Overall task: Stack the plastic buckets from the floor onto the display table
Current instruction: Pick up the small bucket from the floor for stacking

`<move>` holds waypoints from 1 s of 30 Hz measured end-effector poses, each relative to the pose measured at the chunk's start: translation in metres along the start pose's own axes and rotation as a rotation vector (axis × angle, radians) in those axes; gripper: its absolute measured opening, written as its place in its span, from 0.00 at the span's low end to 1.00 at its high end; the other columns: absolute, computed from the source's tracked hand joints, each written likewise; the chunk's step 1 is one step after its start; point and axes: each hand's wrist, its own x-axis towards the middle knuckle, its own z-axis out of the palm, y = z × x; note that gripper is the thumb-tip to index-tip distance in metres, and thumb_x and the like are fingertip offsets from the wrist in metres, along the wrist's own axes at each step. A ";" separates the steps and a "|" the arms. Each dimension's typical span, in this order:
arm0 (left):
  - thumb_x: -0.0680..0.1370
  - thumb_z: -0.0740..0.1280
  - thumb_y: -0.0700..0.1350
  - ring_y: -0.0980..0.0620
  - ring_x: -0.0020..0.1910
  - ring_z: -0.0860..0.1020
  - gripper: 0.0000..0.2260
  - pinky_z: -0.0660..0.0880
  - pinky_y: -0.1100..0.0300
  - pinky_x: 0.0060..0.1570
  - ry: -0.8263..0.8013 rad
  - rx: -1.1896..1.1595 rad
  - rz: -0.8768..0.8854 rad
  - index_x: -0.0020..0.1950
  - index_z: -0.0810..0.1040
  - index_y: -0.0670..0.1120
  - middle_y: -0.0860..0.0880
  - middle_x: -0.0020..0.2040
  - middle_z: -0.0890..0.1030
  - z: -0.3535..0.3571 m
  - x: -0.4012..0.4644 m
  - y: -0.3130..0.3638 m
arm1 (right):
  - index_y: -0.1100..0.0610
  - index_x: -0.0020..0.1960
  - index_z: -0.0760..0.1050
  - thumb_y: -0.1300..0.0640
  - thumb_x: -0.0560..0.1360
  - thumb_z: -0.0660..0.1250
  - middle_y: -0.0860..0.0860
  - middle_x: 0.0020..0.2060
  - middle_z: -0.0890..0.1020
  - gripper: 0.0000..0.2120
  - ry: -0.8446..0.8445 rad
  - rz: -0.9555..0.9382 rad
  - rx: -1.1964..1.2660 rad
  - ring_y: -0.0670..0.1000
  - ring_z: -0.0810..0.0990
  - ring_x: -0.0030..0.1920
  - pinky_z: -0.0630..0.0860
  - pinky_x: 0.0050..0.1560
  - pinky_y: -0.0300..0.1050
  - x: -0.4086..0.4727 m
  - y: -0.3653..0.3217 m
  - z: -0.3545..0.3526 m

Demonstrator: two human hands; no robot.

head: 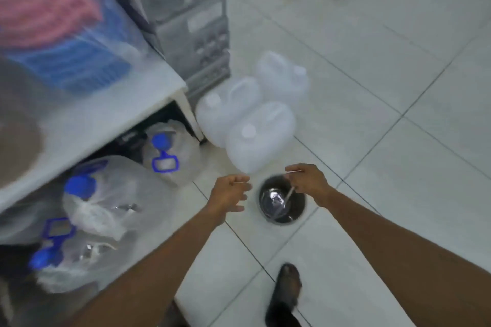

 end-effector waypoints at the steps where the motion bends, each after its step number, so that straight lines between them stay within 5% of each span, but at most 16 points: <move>1: 0.76 0.71 0.43 0.48 0.45 0.79 0.13 0.79 0.51 0.47 0.004 -0.014 -0.038 0.61 0.80 0.45 0.47 0.51 0.82 0.016 0.022 -0.013 | 0.51 0.51 0.83 0.57 0.72 0.70 0.54 0.49 0.86 0.09 0.017 0.010 -0.026 0.55 0.84 0.50 0.81 0.58 0.54 0.021 0.023 -0.004; 7: 0.77 0.71 0.44 0.43 0.52 0.75 0.14 0.77 0.45 0.53 0.099 -0.038 -0.201 0.60 0.73 0.45 0.43 0.57 0.77 0.087 0.161 -0.099 | 0.60 0.71 0.72 0.53 0.78 0.64 0.57 0.68 0.77 0.23 0.168 0.105 -0.116 0.56 0.74 0.69 0.67 0.67 0.42 0.143 0.146 0.002; 11: 0.78 0.68 0.46 0.42 0.55 0.73 0.22 0.76 0.40 0.61 0.154 0.037 -0.277 0.70 0.69 0.42 0.42 0.59 0.72 0.117 0.235 -0.142 | 0.61 0.63 0.74 0.54 0.77 0.59 0.56 0.57 0.76 0.18 0.119 0.312 0.025 0.57 0.78 0.52 0.73 0.44 0.44 0.203 0.200 0.016; 15: 0.75 0.71 0.44 0.39 0.53 0.81 0.13 0.81 0.44 0.53 0.217 0.117 -0.266 0.57 0.77 0.41 0.39 0.59 0.81 0.130 0.277 -0.172 | 0.58 0.61 0.72 0.57 0.80 0.56 0.55 0.62 0.72 0.13 -0.034 0.371 0.184 0.60 0.73 0.62 0.70 0.66 0.58 0.236 0.226 0.029; 17: 0.73 0.73 0.40 0.39 0.56 0.82 0.22 0.81 0.45 0.51 0.240 0.105 -0.262 0.65 0.73 0.42 0.39 0.61 0.80 0.129 0.280 -0.178 | 0.55 0.56 0.72 0.57 0.77 0.57 0.54 0.59 0.74 0.09 -0.041 0.366 0.245 0.60 0.73 0.63 0.70 0.65 0.61 0.236 0.230 0.030; 19: 0.72 0.73 0.35 0.39 0.58 0.81 0.28 0.81 0.45 0.49 0.250 0.070 -0.270 0.71 0.70 0.43 0.40 0.63 0.79 0.120 0.267 -0.176 | 0.54 0.49 0.73 0.56 0.75 0.56 0.53 0.56 0.76 0.09 -0.012 0.353 0.305 0.59 0.76 0.63 0.73 0.59 0.60 0.227 0.224 0.031; 21: 0.72 0.71 0.31 0.38 0.56 0.82 0.22 0.83 0.43 0.48 0.280 0.054 -0.242 0.64 0.76 0.43 0.39 0.60 0.81 0.102 0.241 -0.161 | 0.52 0.43 0.73 0.51 0.74 0.53 0.54 0.54 0.78 0.11 -0.030 0.332 0.367 0.60 0.77 0.62 0.74 0.59 0.60 0.202 0.195 0.031; 24: 0.71 0.70 0.29 0.37 0.54 0.83 0.20 0.84 0.44 0.42 0.333 -0.018 -0.183 0.60 0.77 0.45 0.40 0.58 0.82 0.069 0.182 -0.136 | 0.55 0.57 0.78 0.35 0.76 0.50 0.55 0.55 0.81 0.29 -0.097 0.288 0.384 0.60 0.77 0.60 0.74 0.62 0.62 0.151 0.147 0.030; 27: 0.69 0.71 0.34 0.39 0.45 0.85 0.17 0.84 0.46 0.37 0.392 -0.106 -0.124 0.53 0.79 0.51 0.37 0.55 0.84 0.024 0.116 -0.113 | 0.54 0.69 0.74 0.19 0.65 0.51 0.53 0.54 0.81 0.48 -0.181 0.221 0.331 0.62 0.76 0.61 0.71 0.64 0.70 0.087 0.085 0.032; 30: 0.69 0.72 0.38 0.43 0.34 0.83 0.11 0.83 0.46 0.32 0.478 -0.169 -0.031 0.44 0.79 0.54 0.38 0.49 0.85 -0.035 0.029 -0.084 | 0.43 0.67 0.72 0.17 0.60 0.56 0.52 0.54 0.77 0.44 -0.305 0.095 0.285 0.63 0.73 0.60 0.71 0.61 0.70 0.004 0.009 0.042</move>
